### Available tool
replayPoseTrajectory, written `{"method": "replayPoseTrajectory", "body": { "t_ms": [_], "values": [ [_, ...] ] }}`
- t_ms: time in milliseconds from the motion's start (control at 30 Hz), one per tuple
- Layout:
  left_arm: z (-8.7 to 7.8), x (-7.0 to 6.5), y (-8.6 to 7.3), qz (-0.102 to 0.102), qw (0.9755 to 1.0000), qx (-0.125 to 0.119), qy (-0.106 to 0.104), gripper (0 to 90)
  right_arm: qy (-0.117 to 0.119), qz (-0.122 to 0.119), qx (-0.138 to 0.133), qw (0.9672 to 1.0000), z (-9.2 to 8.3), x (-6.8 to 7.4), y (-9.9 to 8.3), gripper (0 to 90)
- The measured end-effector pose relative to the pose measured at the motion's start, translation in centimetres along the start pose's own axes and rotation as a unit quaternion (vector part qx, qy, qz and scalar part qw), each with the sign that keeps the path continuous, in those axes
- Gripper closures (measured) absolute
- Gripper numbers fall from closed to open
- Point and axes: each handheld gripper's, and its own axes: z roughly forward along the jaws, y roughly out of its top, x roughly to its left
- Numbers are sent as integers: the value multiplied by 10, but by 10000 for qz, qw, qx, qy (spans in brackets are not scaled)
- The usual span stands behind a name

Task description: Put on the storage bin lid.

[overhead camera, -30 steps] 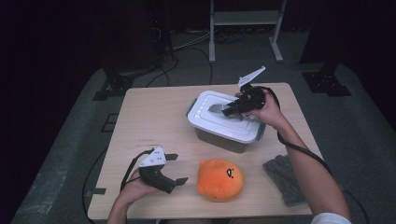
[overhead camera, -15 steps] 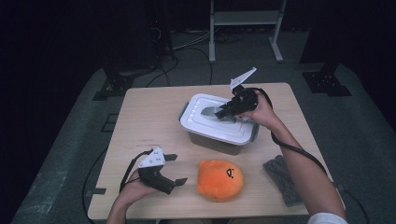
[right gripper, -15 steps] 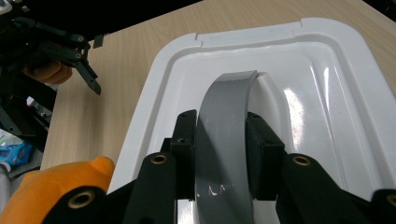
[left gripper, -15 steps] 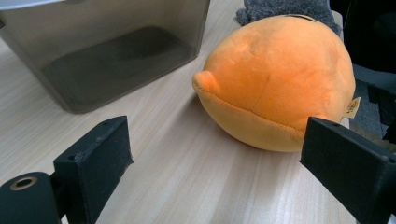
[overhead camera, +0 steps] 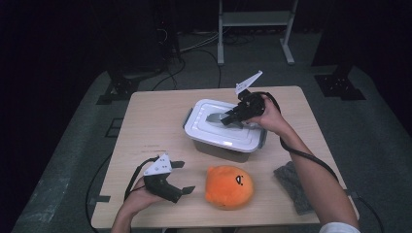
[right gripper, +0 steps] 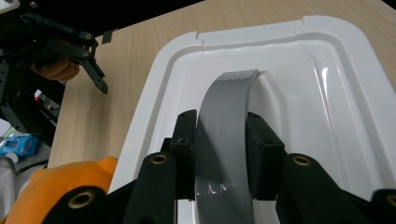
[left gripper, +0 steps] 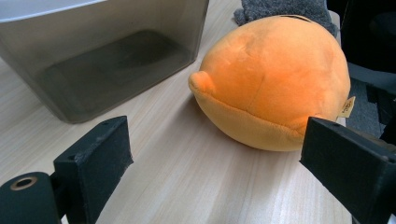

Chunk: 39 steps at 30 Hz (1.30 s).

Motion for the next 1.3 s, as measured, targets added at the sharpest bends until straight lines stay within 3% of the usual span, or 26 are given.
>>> {"method": "replayPoseTrajectory", "body": {
  "t_ms": [467,1067,1300],
  "values": [
    [-2,-1,-1,-9,10000,1,17,78,79,7,9,10000,5,-3,5,671],
    [-4,0,-2,-16,10000,-14,30,78,-92,-62,25,9999,3,2,11,674],
    [-5,0,-2,-24,10000,-13,19,78,-142,-72,-70,9998,-7,4,15,675]
  ]
}}
